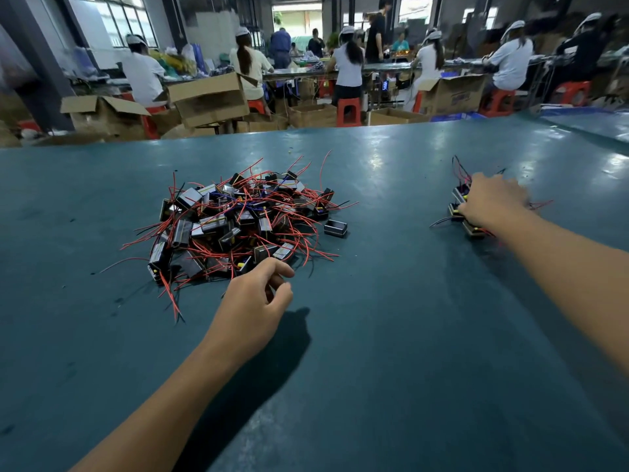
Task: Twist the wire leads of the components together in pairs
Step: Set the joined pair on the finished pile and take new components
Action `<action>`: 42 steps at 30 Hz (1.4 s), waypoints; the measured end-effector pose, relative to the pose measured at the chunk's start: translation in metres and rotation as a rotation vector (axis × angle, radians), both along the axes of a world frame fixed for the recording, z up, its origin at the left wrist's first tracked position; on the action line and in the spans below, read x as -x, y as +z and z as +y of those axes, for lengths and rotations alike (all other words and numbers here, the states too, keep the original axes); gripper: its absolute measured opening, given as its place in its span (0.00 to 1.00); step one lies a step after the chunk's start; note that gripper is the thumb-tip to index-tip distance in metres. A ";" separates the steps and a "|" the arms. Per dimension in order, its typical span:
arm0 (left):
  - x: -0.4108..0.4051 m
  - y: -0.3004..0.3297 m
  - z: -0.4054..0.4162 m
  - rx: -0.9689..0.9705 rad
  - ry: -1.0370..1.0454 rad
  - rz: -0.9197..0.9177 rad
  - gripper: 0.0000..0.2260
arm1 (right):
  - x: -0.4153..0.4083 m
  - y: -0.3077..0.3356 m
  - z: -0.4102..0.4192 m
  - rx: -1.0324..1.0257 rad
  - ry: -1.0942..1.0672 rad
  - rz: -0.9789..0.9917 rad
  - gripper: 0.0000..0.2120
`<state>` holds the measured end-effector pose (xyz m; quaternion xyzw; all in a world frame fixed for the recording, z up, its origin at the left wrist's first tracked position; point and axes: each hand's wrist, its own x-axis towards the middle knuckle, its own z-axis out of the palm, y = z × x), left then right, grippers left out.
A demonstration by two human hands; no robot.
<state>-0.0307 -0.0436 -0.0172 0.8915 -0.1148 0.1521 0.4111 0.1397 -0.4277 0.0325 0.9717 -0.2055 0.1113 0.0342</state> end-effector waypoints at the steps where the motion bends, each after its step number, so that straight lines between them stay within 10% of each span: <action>1: -0.001 0.000 0.002 -0.008 0.005 -0.005 0.08 | -0.004 -0.004 -0.003 0.008 -0.017 0.013 0.25; 8: -0.013 0.003 0.022 -0.041 0.154 -0.019 0.06 | 0.000 -0.010 0.039 0.089 -0.115 0.035 0.43; 16: -0.012 0.002 0.022 -0.107 0.171 -0.033 0.06 | 0.067 -0.022 0.212 -0.345 0.884 0.062 0.18; 21: -0.012 0.005 0.026 -0.086 0.189 -0.068 0.06 | 0.063 -0.045 0.255 -0.150 0.807 -0.015 0.29; 31: -0.011 0.006 0.025 -0.111 0.169 -0.074 0.05 | 0.064 -0.049 0.259 -0.172 0.758 -0.133 0.17; 42: -0.008 0.011 0.020 0.158 0.010 0.147 0.14 | 0.144 -0.038 0.202 -0.829 0.795 -0.244 0.18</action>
